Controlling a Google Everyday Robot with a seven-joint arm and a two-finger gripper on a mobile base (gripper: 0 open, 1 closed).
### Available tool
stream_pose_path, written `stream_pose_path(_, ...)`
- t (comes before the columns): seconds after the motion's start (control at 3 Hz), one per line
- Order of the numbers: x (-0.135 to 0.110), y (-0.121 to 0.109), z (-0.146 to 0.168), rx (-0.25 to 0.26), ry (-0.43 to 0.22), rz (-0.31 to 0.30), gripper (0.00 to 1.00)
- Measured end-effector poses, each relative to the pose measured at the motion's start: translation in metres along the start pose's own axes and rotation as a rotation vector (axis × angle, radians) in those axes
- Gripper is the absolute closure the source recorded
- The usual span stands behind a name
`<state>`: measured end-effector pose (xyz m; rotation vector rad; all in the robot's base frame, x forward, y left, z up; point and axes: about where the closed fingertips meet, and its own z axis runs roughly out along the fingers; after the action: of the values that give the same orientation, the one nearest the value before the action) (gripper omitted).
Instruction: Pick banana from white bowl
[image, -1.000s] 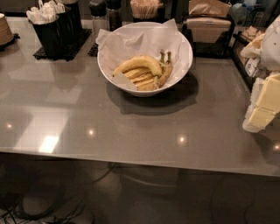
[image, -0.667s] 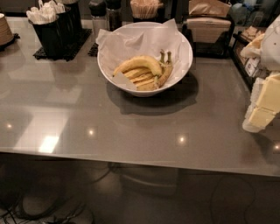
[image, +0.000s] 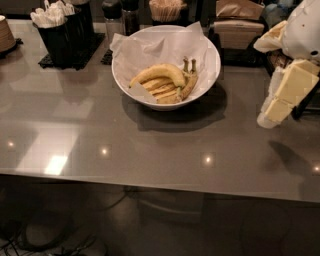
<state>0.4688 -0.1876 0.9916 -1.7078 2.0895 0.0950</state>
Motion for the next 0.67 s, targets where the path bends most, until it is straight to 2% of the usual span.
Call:
stream_pose_path(0.33,-0.0384,-0.0273,0.0214,-0.087,-0.144,-0.008,0.00)
stream_pose_path(0.67,-0.0430,-0.0336,0.0223,-0.081,-0.166,-0.008,0.00)
